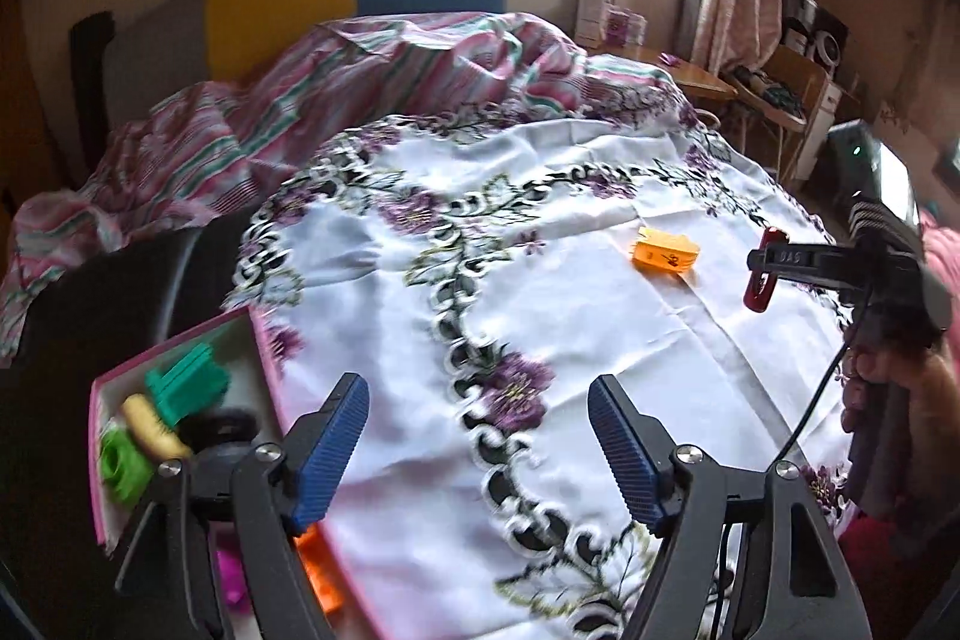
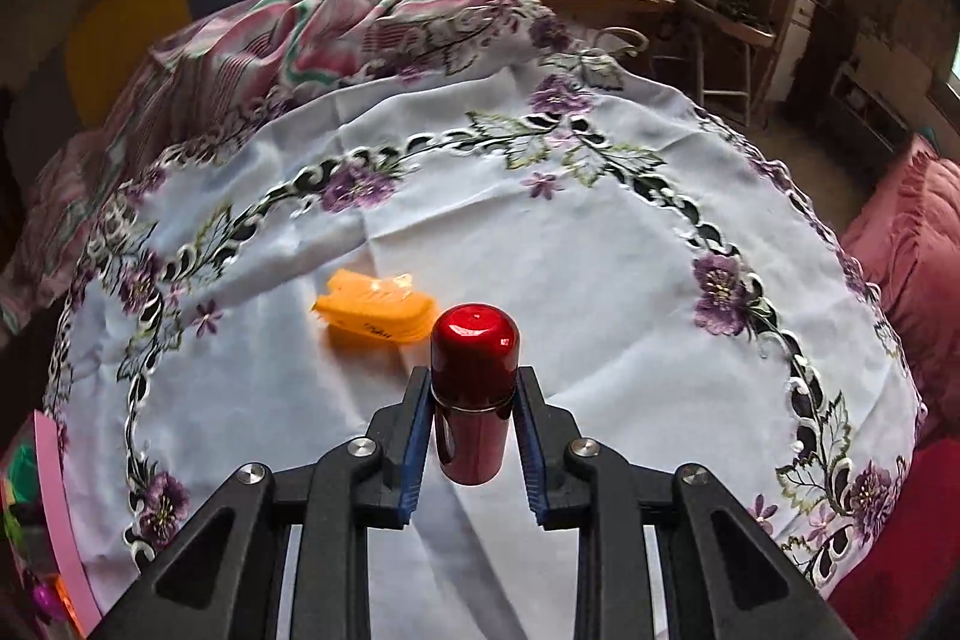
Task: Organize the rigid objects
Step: 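Grasp the orange boat-shaped toy with the left tool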
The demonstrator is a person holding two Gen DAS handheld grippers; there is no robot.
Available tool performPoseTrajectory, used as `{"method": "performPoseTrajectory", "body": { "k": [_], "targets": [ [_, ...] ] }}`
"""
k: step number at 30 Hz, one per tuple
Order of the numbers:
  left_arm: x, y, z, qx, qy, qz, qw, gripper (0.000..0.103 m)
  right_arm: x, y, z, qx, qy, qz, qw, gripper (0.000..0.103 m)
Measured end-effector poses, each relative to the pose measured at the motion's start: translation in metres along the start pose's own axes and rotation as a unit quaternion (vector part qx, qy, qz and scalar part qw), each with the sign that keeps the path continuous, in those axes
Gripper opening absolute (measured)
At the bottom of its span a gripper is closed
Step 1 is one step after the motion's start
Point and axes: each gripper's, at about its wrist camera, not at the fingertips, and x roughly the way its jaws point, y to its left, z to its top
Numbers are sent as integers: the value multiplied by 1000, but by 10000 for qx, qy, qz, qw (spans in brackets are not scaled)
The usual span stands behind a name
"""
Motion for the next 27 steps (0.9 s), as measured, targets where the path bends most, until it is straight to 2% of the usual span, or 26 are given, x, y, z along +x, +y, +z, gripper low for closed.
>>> {"method": "performPoseTrajectory", "body": {
  "k": [9, 12, 16, 19, 27],
  "targets": [
    [80, -63, 45, 432, 407, -561, 9967, 81, -6, -43, 8, 1088, -120, 310, 9935, 26],
    [102, -83, 58, 570, 446, -611, 9955, 89, -5, -50, 9, 1295, -95, 506, 9902, 26],
    [129, -106, 73, 662, 508, -760, 9936, 95, -5, -56, 9, 1476, -74, 722, 9864, 26],
    [147, -124, 79, 820, 527, -864, 9915, 96, -6, -61, 9, 1616, -81, 849, 9832, 26],
    [185, -153, 93, 1126, 559, -856, 9884, 100, -7, -55, 10, 1495, -82, 998, 9837, 26]
  ]
}}
